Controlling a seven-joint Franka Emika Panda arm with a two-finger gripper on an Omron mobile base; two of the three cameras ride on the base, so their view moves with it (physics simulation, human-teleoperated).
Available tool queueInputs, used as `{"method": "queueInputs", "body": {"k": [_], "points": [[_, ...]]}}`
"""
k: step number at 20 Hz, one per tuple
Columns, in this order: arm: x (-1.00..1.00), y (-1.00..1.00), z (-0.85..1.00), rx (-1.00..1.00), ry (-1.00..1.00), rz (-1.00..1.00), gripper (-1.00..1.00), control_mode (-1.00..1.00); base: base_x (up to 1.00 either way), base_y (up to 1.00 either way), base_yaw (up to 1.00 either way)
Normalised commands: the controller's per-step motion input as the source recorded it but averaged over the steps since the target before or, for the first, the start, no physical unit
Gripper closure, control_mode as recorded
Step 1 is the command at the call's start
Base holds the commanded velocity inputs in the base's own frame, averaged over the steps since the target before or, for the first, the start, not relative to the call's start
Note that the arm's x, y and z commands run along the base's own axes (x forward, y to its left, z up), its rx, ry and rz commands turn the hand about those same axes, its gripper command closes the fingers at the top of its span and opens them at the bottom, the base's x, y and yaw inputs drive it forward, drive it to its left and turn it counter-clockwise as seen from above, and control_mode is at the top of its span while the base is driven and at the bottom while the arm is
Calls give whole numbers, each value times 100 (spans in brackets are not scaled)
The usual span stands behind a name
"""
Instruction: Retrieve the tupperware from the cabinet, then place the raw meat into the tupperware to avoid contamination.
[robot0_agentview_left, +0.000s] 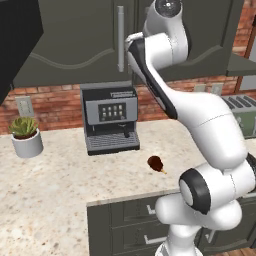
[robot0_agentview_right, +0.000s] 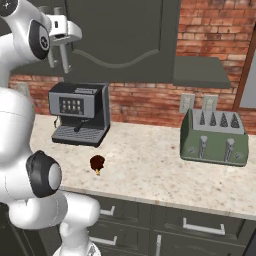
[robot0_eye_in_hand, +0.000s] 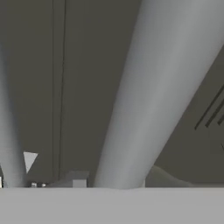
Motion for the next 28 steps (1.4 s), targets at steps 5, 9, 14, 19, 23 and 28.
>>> {"method": "queueInputs", "body": {"k": [5,9,14,19,23,28], "points": [[-84,-35,0,5,-2,0,100,-100,0,0,0],[-42,-72,4,18,0,0,100,-100,0,0,0],[-66,-71,8,22,0,0,100,-100,0,0,0],[-82,-68,5,19,-1,0,100,-100,0,0,0],[-95,-64,5,18,-6,0,100,-100,0,0,0],[-62,-65,1,12,-2,1,100,-100,0,0,0]]}}
